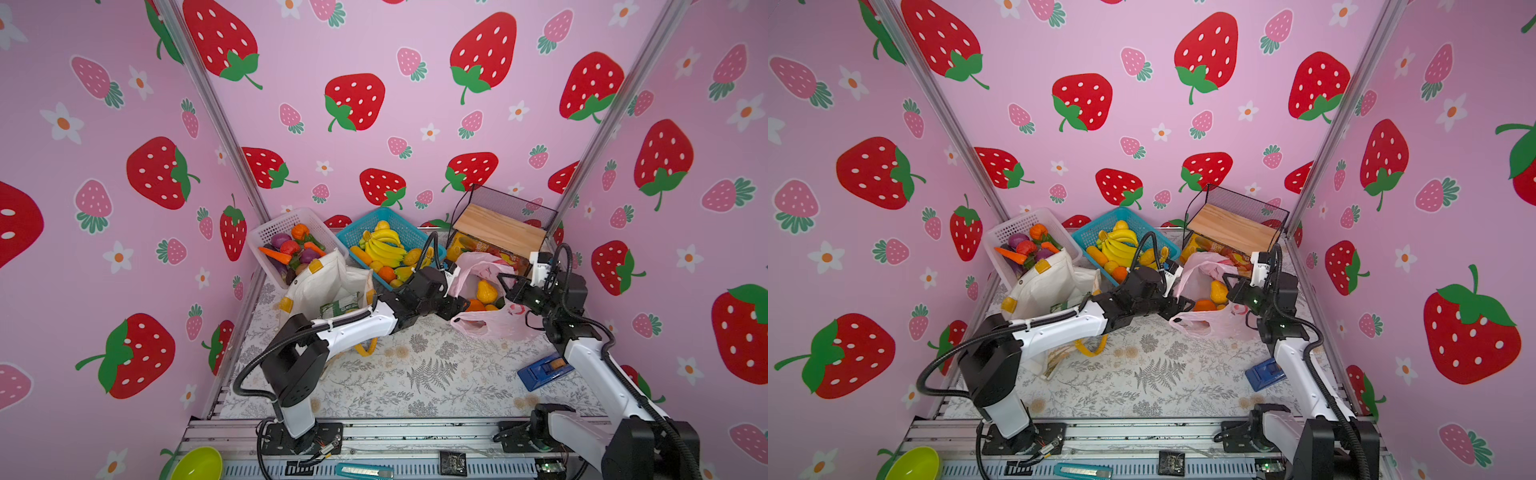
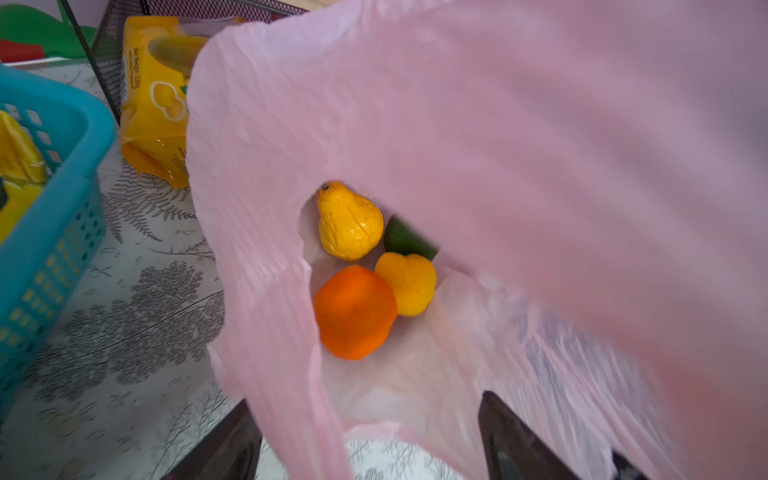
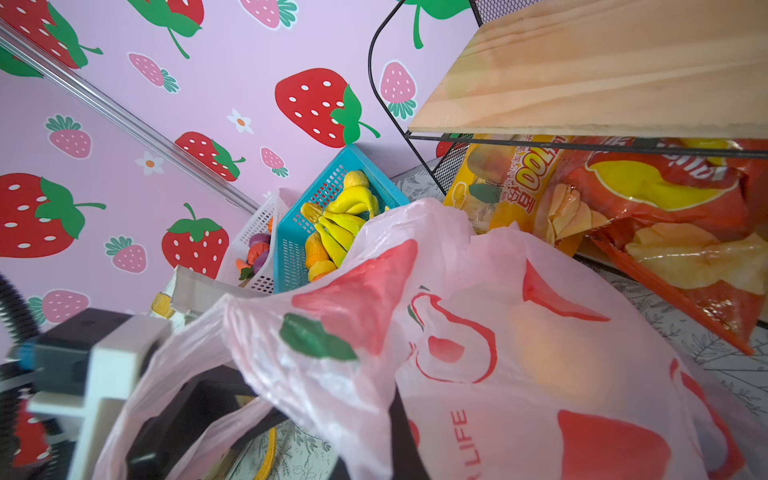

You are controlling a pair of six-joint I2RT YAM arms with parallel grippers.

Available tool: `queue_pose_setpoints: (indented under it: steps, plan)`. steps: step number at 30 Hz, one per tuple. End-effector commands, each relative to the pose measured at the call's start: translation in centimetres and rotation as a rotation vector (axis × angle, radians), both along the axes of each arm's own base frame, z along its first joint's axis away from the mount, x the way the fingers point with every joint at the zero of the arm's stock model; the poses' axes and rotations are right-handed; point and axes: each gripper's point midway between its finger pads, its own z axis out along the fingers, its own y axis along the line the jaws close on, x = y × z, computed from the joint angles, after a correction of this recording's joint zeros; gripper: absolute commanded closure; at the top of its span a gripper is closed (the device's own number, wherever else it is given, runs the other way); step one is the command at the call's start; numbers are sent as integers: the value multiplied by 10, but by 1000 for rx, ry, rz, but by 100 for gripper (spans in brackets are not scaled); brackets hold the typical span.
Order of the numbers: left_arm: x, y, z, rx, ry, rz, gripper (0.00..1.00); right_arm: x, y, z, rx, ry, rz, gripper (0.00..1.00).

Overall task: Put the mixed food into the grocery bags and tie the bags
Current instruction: 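Open the left gripper to drop the squash into the bag, then move the left gripper back over the teal basket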

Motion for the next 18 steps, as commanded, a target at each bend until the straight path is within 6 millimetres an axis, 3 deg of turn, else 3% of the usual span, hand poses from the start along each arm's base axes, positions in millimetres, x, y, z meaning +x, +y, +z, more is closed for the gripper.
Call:
queue_pose_setpoints:
  steps: [1,4,10,18]
  plan:
    - [-33,26,-1,170,-60,-170,18,1,-5,5,-5,-26,-24,100]
    - [-31,47,10,225,-111,-143,18,1,-6,6,-8,-25,-29,100]
    - [21,95,32,285,-175,175,20,1,-6,7,-9,-25,-26,100]
    - [86,128,17,376,-45,385,24,1,-4,6,-5,-24,-18,100]
